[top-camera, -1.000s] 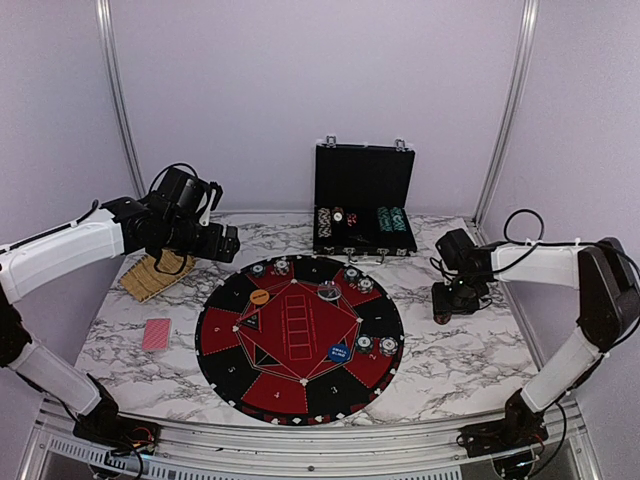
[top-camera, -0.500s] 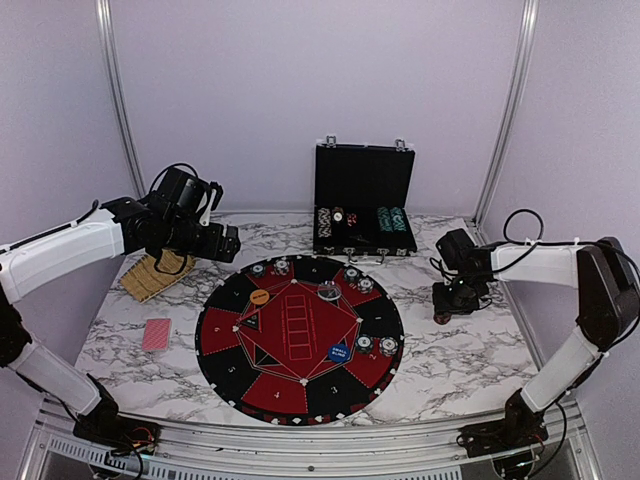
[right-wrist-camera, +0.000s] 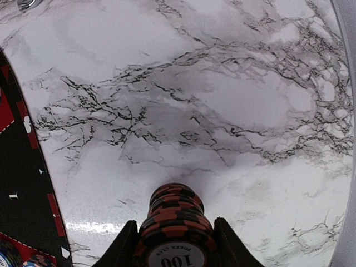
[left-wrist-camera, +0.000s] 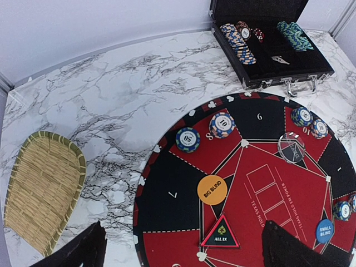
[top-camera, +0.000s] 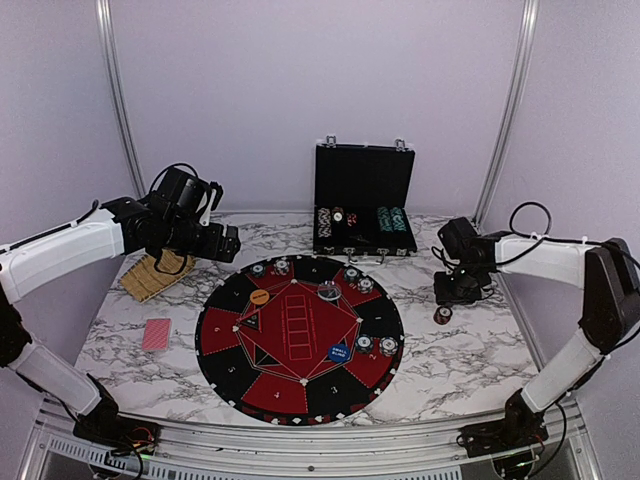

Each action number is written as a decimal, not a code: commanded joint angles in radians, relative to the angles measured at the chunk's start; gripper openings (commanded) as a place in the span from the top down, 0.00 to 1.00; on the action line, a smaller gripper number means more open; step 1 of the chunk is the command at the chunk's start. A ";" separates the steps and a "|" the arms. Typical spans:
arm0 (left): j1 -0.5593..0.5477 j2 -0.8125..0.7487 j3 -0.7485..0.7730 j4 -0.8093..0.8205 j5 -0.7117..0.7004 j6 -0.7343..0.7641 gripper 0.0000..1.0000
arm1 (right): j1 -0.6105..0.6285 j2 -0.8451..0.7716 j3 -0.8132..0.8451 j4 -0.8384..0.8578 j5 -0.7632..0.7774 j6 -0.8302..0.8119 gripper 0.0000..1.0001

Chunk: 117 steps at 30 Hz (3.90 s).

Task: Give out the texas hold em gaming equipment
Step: Pick up the pile of poker chips from the pile of poker chips, then place the poker chips pile in the big blind area, then pick up the pile of poker chips from the pile of poker chips.

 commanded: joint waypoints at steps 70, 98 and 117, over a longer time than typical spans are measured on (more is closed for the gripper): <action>0.006 0.002 -0.011 0.018 0.013 0.016 0.01 | 0.362 0.602 0.644 -0.024 -0.067 -0.005 0.49; 0.006 0.005 -0.010 0.017 0.029 0.010 0.01 | 0.381 0.358 0.425 -0.006 -0.055 0.054 0.43; 0.006 0.015 -0.010 0.018 0.031 0.009 0.01 | 0.092 -0.053 0.009 -0.024 0.022 0.049 0.41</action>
